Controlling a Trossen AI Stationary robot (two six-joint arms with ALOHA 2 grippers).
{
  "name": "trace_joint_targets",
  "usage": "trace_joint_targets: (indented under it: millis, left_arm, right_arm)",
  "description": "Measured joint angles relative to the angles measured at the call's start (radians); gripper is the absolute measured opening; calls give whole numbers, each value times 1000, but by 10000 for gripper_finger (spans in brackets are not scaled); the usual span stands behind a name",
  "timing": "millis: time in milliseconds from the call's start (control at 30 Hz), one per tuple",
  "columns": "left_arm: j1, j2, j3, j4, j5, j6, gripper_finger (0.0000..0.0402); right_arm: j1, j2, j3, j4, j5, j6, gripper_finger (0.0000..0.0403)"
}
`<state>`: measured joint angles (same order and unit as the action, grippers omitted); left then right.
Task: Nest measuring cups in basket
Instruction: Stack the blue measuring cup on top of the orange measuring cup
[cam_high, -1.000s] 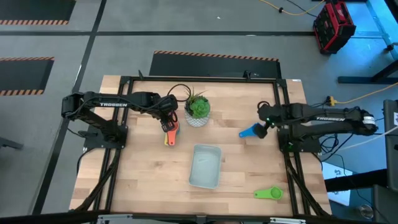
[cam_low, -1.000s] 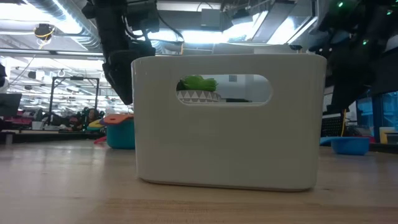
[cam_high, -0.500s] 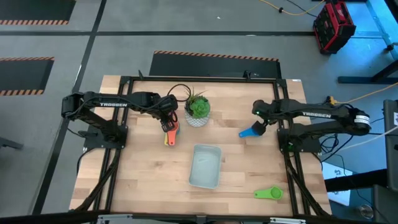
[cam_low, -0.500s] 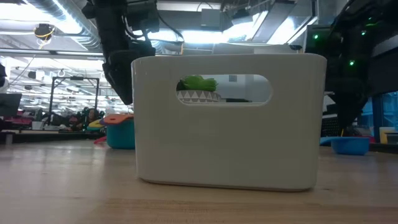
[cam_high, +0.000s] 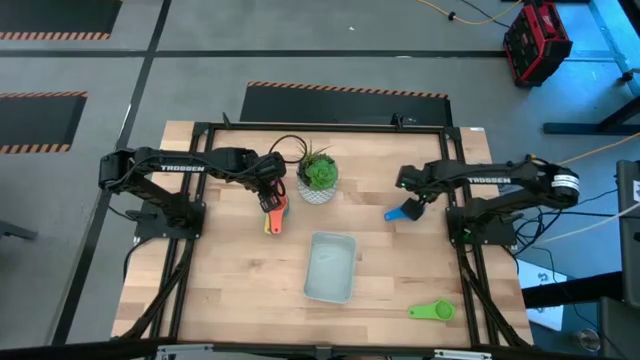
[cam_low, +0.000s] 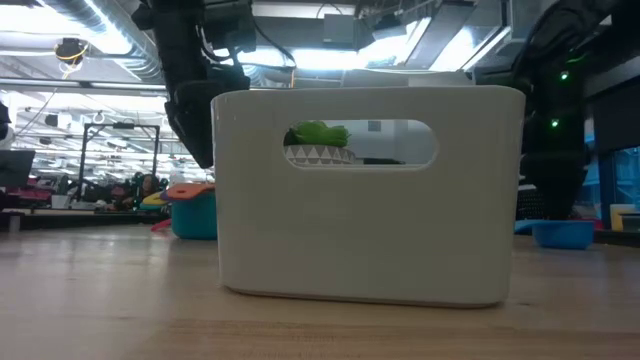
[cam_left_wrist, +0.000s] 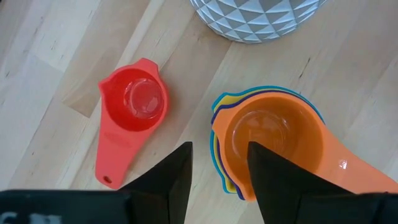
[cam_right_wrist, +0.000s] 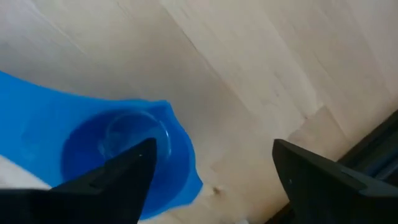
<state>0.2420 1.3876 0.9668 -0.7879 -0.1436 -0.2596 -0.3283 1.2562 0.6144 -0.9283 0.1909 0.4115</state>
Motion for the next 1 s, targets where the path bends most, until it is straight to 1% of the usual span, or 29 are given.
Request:
trace_joint_targets:
  millis: [133,433,767,1000]
  left_arm:
    - [0,0,0,0,0,0,147]
    - [0,0,0,0,0,0,147]
    - [0,0,0,0,0,0,147]
    - [0,0,0,0,0,0,147]
  right_arm:
    - [0,41,0,56,0,-15,283]
    - [0,112,0,65,-8,-25,223]
    - [0,118,0,65,-9,-27,129]
    - [0,118,0,65,-9,-27,91]
